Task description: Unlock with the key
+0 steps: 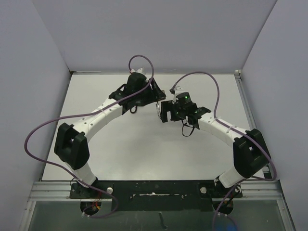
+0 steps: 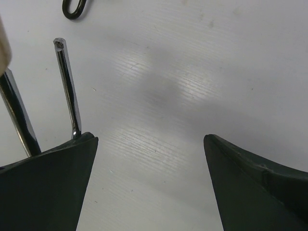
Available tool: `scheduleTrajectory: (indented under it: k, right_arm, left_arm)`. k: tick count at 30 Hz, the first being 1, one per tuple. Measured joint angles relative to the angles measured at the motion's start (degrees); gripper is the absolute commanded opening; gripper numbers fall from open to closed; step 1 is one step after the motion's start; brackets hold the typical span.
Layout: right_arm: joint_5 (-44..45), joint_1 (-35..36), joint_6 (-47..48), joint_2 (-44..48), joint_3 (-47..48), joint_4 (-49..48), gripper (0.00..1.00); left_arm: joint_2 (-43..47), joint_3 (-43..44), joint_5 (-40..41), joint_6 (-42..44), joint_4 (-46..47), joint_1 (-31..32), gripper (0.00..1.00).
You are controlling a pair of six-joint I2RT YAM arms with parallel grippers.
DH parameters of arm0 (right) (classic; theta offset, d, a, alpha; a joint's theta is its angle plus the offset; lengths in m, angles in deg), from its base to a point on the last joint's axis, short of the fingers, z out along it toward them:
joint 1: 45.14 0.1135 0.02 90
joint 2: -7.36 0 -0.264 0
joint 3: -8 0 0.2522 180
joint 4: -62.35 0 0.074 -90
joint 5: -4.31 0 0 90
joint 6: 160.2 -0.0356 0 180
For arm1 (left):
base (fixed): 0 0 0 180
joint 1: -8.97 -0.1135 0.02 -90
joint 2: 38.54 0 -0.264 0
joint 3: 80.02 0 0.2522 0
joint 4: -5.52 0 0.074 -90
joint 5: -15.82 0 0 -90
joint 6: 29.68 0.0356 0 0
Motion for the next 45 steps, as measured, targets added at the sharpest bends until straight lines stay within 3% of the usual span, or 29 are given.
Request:
scheduleTrajectory:
  k: [10, 18, 26, 36, 45]
  right_arm:
    - [4.5, -6.12, -1.27, 10.6, -0.96, 4.42, 0.98]
    - [5.81, -12.24, -0.26, 19.76, -1.09, 9.09, 0.98]
    - [5.75, -12.46, 0.46, 20.35, -0.68, 11.69, 0.98]
    - [5.35, -12.94, 0.44, 20.35, -0.68, 11.74, 0.98]
    - [4.98, -14.38, 0.44, 22.34, -0.68, 11.98, 0.98]
  left_arm:
    - [-0.44, 0.07, 5.95, 4.02, -2.49, -1.16, 0.0]
    - [-9.55, 2.14, 11.8, 8.28, -7.76, -1.14, 0.0]
    - [-17.51, 6.14, 15.72, 8.57, -15.65, 0.66, 0.0]
    - [-20.65, 13.22, 17.03, 5.7, -17.99, 5.57, 0.0]
    - [-25.16, 13.55, 17.07, 2.56, -19.87, 6.43, 0.0]
